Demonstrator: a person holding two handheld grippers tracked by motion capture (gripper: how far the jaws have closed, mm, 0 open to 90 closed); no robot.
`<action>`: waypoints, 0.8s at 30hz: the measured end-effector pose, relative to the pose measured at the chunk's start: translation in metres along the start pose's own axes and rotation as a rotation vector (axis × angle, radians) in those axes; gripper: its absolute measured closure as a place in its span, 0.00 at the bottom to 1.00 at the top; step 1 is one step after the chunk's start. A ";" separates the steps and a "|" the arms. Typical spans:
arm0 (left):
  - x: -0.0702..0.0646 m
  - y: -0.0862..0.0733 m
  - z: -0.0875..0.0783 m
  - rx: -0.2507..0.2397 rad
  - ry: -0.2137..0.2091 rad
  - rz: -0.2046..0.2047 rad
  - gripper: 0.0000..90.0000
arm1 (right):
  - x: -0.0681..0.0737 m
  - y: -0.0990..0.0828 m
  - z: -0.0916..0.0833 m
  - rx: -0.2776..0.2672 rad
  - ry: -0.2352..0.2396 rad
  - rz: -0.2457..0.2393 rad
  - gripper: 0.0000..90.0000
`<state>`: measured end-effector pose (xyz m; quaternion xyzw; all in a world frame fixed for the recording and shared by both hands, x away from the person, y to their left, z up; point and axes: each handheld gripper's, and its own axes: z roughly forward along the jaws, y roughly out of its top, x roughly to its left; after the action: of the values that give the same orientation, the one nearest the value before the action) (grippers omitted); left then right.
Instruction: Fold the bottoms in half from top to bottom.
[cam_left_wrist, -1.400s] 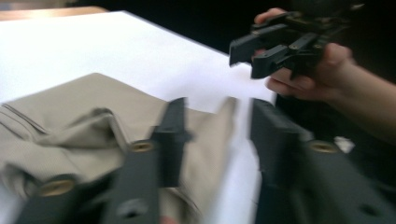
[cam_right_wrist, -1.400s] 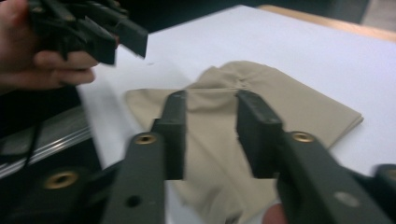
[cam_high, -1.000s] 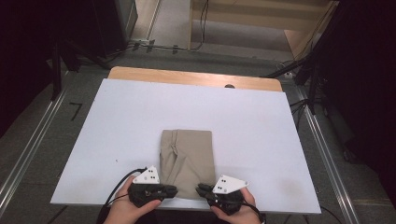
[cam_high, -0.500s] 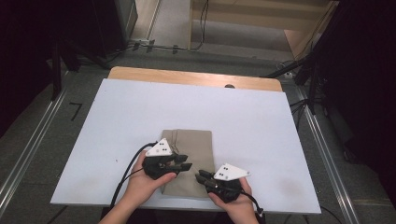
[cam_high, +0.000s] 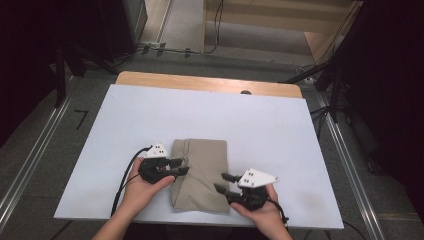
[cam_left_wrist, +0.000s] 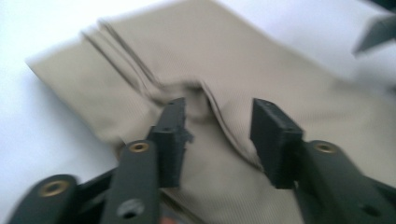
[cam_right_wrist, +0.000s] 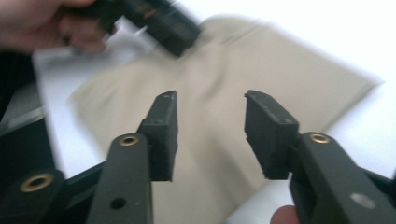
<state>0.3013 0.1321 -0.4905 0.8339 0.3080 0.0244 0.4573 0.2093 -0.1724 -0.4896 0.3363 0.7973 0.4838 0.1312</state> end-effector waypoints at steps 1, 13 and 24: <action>0.004 0.007 0.000 -0.010 0.000 0.004 0.54 | -0.010 0.006 0.001 -0.004 -0.004 0.017 0.55; 0.064 0.043 0.029 0.052 0.096 -0.008 0.46 | -0.099 0.033 0.069 0.102 -0.171 0.112 0.47; 0.080 0.032 0.037 0.114 0.087 -0.044 0.64 | -0.107 0.030 0.090 0.182 -0.073 0.106 0.61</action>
<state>0.3937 0.1344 -0.5060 0.8497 0.3468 0.0330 0.3957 0.3491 -0.1726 -0.5206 0.4058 0.8138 0.4029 0.1035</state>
